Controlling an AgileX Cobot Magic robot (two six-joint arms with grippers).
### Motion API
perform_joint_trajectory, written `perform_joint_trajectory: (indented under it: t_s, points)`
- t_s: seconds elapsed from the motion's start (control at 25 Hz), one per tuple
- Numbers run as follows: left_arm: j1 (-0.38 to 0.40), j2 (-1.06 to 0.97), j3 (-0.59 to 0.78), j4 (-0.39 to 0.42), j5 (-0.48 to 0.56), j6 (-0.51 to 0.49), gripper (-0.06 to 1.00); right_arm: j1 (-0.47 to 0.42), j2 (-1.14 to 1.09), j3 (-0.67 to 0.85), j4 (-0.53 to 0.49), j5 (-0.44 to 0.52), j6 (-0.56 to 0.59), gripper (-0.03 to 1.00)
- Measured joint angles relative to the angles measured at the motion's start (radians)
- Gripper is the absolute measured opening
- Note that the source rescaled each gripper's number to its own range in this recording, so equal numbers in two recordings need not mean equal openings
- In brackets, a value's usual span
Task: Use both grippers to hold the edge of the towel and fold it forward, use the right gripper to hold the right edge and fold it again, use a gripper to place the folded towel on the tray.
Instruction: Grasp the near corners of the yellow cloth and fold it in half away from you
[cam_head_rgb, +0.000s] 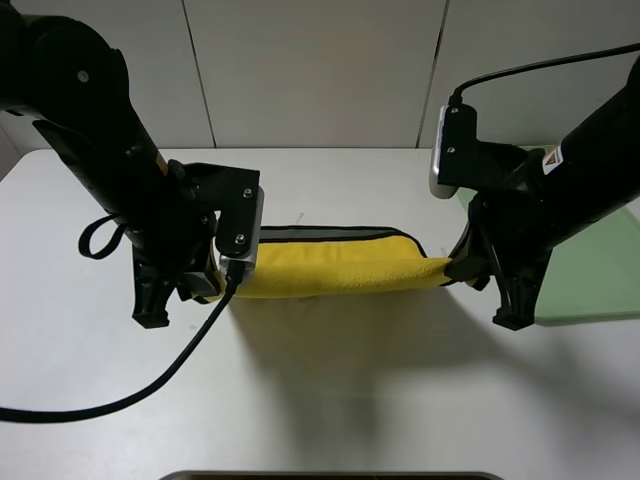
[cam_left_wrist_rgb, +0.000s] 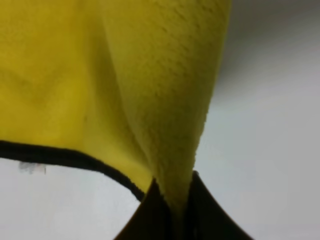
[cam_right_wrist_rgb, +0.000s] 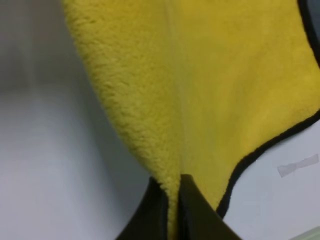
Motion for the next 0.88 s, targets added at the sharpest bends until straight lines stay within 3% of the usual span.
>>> perform_joint_trajectory:
  t_s: [0.88]
  points:
    - [0.000,-0.063,0.000,0.012,0.025,-0.033,0.00,0.000,-0.080,0.000,0.008,0.072,0.041,0.00]
